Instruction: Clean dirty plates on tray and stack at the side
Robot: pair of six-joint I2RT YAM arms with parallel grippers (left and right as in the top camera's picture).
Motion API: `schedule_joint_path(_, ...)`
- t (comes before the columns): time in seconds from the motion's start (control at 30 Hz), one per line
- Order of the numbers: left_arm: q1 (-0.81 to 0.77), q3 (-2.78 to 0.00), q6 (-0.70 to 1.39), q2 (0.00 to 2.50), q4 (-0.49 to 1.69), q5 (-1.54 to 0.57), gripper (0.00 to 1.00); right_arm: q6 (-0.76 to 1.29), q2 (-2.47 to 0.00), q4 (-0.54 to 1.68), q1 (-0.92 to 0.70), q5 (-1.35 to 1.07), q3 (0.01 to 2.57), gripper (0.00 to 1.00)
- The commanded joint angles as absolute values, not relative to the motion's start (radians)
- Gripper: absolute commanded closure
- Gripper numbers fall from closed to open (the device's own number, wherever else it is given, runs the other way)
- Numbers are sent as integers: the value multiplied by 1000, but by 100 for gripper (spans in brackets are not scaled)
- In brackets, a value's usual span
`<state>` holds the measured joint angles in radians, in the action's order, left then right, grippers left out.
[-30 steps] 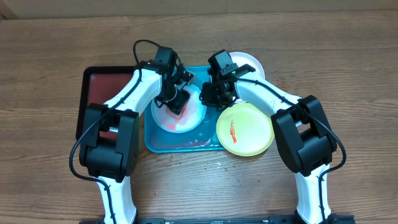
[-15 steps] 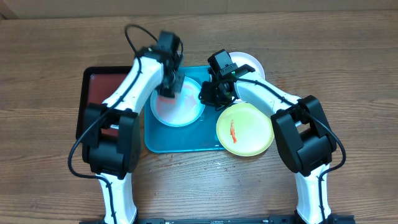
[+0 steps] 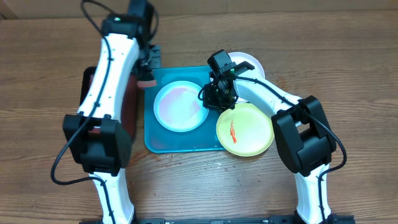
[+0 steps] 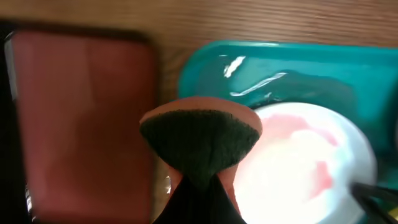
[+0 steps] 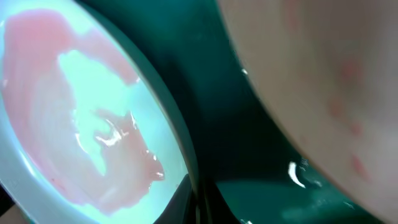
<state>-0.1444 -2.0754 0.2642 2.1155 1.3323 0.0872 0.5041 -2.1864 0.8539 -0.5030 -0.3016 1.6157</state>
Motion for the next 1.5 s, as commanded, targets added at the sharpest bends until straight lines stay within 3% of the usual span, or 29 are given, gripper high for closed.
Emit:
schedule_joint_path(0.0,-111,-2097,314,2106,1345,89,96,489,-2135,897,-537,-193,1686,96)
schedule_joint_path(0.53,-105,-2097,315,2106,1352,93,96,538,-2021,1140,-763,449,1847,96)
schedule_joint_path(0.77,-105,-2097,315,2106,1361,93,96,561,-1969,1175,-817,613,1847,96)
schedule_joint_path(1.2,-105,-2097,315,2106,1363,93,96,633,-1952,1230,-957,1187,1847,96)
schedule_joint_path(1.47,-105,-2096,315,2106,1365,93,96,633,-1952,1229,-1023,1422,1847,96)
